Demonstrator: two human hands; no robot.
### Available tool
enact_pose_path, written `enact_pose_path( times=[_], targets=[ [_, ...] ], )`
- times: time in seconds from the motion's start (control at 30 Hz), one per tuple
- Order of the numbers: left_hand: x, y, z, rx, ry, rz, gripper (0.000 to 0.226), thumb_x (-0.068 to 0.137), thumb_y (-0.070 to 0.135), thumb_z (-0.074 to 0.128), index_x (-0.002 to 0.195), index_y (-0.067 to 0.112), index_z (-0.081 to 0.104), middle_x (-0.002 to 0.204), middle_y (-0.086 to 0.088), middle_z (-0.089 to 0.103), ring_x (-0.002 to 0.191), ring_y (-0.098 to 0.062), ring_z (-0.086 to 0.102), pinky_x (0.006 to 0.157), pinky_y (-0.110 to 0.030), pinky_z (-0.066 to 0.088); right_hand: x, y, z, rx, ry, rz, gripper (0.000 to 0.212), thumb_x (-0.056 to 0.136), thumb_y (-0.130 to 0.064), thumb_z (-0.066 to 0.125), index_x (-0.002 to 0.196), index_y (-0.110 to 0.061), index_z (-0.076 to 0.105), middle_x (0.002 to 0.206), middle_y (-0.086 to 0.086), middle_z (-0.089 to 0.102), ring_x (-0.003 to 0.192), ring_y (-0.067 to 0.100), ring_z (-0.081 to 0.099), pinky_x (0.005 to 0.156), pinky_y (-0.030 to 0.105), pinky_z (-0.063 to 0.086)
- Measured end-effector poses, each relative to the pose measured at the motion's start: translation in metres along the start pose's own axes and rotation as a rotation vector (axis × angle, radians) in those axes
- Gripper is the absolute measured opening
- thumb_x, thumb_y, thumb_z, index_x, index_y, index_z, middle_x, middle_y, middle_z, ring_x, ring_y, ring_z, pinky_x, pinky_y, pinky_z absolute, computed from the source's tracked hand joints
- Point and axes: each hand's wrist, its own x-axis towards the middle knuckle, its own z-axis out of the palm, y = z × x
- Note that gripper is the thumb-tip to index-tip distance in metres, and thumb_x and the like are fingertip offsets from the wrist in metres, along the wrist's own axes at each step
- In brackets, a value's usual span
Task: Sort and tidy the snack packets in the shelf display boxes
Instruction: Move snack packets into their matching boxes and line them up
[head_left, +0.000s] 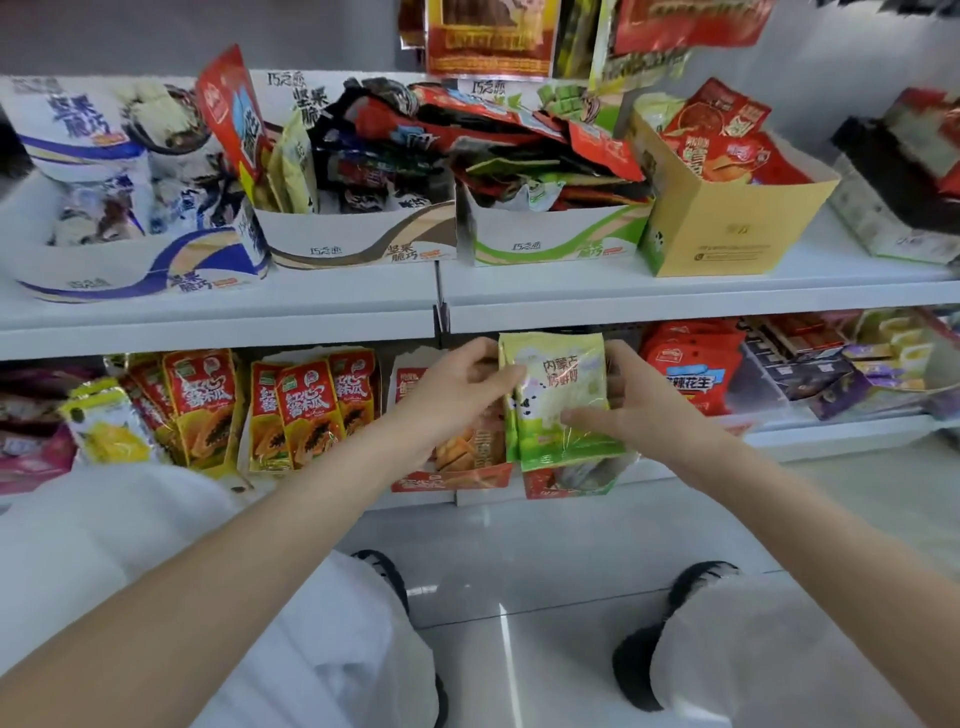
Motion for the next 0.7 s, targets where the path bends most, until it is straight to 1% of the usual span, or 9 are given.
enact_pose_path(
  times=[0.07,0.13,0.2,0.27,0.33,0.4,0.5,0.6,0.7],
  targets=[
    [0.002,0.003,-0.001,0.27,0.049,0.189,0.02,0.091,0.025,0.054,0.11,0.021,0.058,0.11,0.0,0.065,0.102,-0.016,0.061,0.089,-0.037,0.051,0.002,-0.004,-0.007,-0.239,0.029,-0.046,0.086,0.071,-0.024,0.078,0.138,-0.026,0.025,0.124,0.002,0.054,0.109,0.019,0.055,0.095,0.037,0.045],
    [0.006,0.015,-0.002,0.414,0.06,0.303,0.025,0.092,0.027,0.053,0.114,0.018,0.057,0.107,-0.002,0.066,0.098,-0.016,0.062,0.089,-0.04,0.05,0.001,-0.014,-0.021,-0.424,0.115,-0.198,0.094,0.073,-0.031,0.076,0.144,-0.031,0.014,0.133,0.0,0.042,0.117,0.021,0.042,0.094,0.03,0.035],
    [0.012,0.03,-0.001,0.482,0.067,0.398,0.021,0.092,0.027,0.053,0.11,0.018,0.056,0.097,-0.006,0.067,0.088,-0.02,0.064,0.083,-0.041,0.051,-0.003,-0.027,-0.039,-0.491,0.206,-0.338,0.073,0.079,-0.031,0.07,0.14,-0.031,0.03,0.131,-0.005,0.046,0.117,0.022,0.037,0.087,0.023,0.027],
    [0.019,0.047,0.002,0.564,0.065,0.492,0.012,0.093,0.026,0.052,0.1,0.017,0.054,0.083,-0.007,0.062,0.079,-0.023,0.06,0.074,-0.035,0.047,-0.007,-0.035,-0.058,-0.553,0.279,-0.388,0.052,0.082,-0.029,0.066,0.13,-0.026,0.047,0.127,-0.005,0.051,0.118,0.024,0.036,0.087,0.022,0.027],
    [0.024,0.066,0.012,0.638,0.041,0.562,0.008,0.093,0.024,0.052,0.09,0.018,0.047,0.08,-0.004,0.052,0.075,-0.021,0.052,0.07,-0.032,0.043,-0.008,-0.04,-0.072,-0.684,0.271,-0.375,0.047,0.084,-0.027,0.064,0.129,-0.022,0.05,0.122,-0.002,0.054,0.118,0.025,0.039,0.096,0.035,0.033],
    [0.029,0.085,0.023,0.655,-0.008,0.594,0.012,0.092,0.022,0.054,0.083,0.02,0.047,0.076,0.0,0.053,0.072,-0.018,0.053,0.073,-0.035,0.047,-0.007,-0.043,-0.085,-0.744,0.214,-0.344,0.041,0.086,-0.025,0.062,0.124,-0.014,0.052,0.106,0.003,0.058,0.107,0.026,0.048,0.084,0.033,0.038],
    [0.043,0.115,0.034,0.517,-0.082,0.551,0.004,0.09,0.019,0.057,0.095,0.019,0.058,0.085,0.003,0.062,0.08,-0.01,0.062,0.076,-0.026,0.052,-0.009,-0.048,-0.118,-0.661,0.264,-0.349,0.024,0.087,-0.019,0.061,0.107,-0.007,0.056,0.088,0.004,0.059,0.085,0.026,0.056,0.064,0.027,0.031],
    [0.065,0.15,0.037,0.476,-0.045,0.544,0.017,0.09,0.018,0.057,0.106,0.016,0.06,0.099,0.002,0.063,0.09,-0.011,0.061,0.08,-0.023,0.051,-0.01,-0.058,-0.164,-0.582,0.461,-0.337,0.021,0.087,-0.014,0.061,0.106,-0.006,0.057,0.086,0.001,0.056,0.078,0.022,0.053,0.058,0.027,0.031],
    [0.096,0.182,0.043,0.527,0.022,0.553,0.017,0.091,0.012,0.055,0.107,0.014,0.061,0.099,0.004,0.061,0.092,-0.011,0.059,0.078,-0.017,0.048,0.001,-0.07,-0.208,-0.511,0.669,-0.349,0.011,0.087,-0.011,0.059,0.093,-0.004,0.054,0.078,0.004,0.052,0.064,0.02,0.044,0.05,0.025,0.026]
  ],
)
